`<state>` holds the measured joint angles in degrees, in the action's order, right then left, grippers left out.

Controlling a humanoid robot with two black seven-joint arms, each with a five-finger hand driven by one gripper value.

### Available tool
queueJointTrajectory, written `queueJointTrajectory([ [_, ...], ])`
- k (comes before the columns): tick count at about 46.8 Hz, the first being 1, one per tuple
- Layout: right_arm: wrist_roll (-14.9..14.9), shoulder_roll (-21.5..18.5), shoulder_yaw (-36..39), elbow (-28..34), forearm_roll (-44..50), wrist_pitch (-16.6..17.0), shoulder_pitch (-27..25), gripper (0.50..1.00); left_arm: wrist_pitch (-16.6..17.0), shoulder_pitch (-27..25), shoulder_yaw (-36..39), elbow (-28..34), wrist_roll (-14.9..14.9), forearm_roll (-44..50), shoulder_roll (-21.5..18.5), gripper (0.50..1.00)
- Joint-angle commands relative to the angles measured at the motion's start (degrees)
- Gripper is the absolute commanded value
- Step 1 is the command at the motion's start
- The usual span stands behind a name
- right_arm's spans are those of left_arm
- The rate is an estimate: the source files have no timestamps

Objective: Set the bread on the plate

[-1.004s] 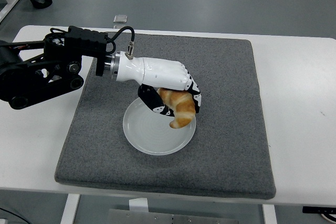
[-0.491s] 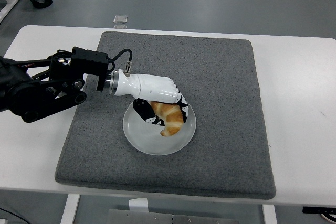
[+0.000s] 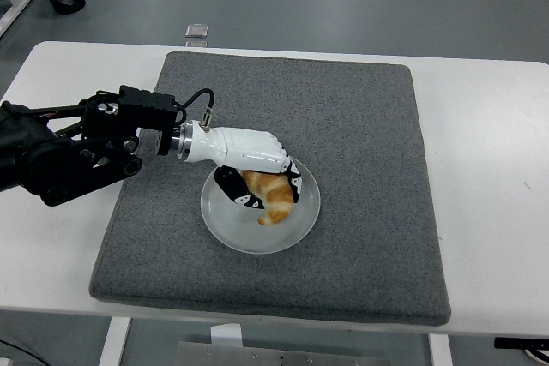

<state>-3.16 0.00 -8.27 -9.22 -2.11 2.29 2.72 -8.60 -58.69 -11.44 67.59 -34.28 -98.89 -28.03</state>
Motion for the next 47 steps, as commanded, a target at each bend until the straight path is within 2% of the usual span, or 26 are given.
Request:
queueJointTrajectory([
  [1, 0.0, 0.0, 0.0, 0.0, 0.0, 0.0, 0.0, 0.932, 0.0, 0.4, 0.5, 0.0, 0.0, 0.0, 0.0, 0.500],
  [32, 0.0, 0.0, 0.0, 0.0, 0.0, 0.0, 0.0, 0.930, 1.0, 2.7, 0.6, -1.1, 0.3, -1.6, 0.0, 0.500],
  [42, 0.0, 0.0, -0.1, 0.0, 0.0, 0.0, 0.0, 0.930, 2.8, 2.6, 0.6, -1.9, 0.3, -1.6, 0.1, 0.501],
  [45, 0.0, 0.0, 0.0, 0.0, 0.0, 0.0, 0.0, 0.930, 3.1, 2.6, 0.5, -1.9, 0.3, -1.5, 0.1, 0.604],
  [47, 0.0, 0.0, -0.1, 0.0, 0.0, 0.0, 0.0, 0.930, 3.1, 2.6, 0.5, -1.9, 0.3, -1.4, 0.1, 0.645],
])
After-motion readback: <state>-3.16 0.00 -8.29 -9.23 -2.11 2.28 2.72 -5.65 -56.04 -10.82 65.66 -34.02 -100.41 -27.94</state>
